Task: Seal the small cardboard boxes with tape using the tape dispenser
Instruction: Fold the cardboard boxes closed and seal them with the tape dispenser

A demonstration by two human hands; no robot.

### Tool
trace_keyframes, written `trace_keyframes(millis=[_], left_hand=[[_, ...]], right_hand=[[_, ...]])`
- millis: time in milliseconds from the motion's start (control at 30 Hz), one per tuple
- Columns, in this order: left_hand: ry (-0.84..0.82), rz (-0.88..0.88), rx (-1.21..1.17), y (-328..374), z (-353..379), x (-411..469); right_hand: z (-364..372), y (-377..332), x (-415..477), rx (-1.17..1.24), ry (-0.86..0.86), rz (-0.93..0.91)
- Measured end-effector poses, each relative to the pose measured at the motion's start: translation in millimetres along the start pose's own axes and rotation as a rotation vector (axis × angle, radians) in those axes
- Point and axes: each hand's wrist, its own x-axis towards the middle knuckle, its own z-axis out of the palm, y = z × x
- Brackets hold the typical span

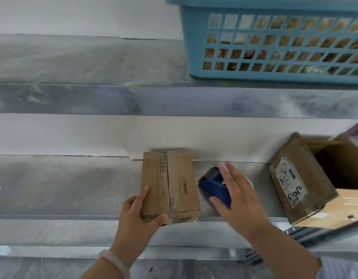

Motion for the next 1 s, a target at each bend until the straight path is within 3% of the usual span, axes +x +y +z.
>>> trace_keyframes(millis=[33,100,167,267,333,467,567,633,733,867,1000], left_hand=[[0.000,-0.012,-0.008,1.6,1.9,1.2],[-0.015,-0.030,0.013,0.3,2.7,2.7],[-0.010,-0.045,0.079,2.2,-0.6,2.6],[0.101,0.072,0.252,19.0,-4.1,0.4],[0.112,0.223,0.236,39.8,-2.1,-1.7],[-0.205,0.393,0.175,91.0,16.9,-9.8],[-0.507,0.209,0.079,116.5,45.9,-10.3],[-0.564,0.027,-0.024,125.3,62.0,-8.0],[-0.547,-0.126,-0.214,138.4,75.0,-3.8],[-0.437,-0.058,-0.304,158.3,85.0,-6.6],[-0.427,-0.058,-0.403,161.4,80.8,-7.2]], right_hand=[[-4.9,13.9,1.7,0.038,0.002,0.150],[-11.4,37.8,5.3,0.152,-0.166,0.407],[-12.4,49.4,5.2,0.180,-0.299,0.462],[-9.4,47.6,-3.6,0.149,-0.227,0.435],[-6.8,40.0,-10.7,0.177,-0.141,0.442],[1.6,31.8,-24.1,0.286,-0.051,0.490],[1.4,24.6,-34.5,0.333,0.034,0.478],[-2.1,18.9,-42.1,0.369,0.130,0.451],[-7.6,11.0,-51.0,0.354,0.269,0.373],[-7.6,-0.9,-59.0,0.272,0.378,0.253],[-23.6,4.2,-61.1,0.453,0.335,0.117]])
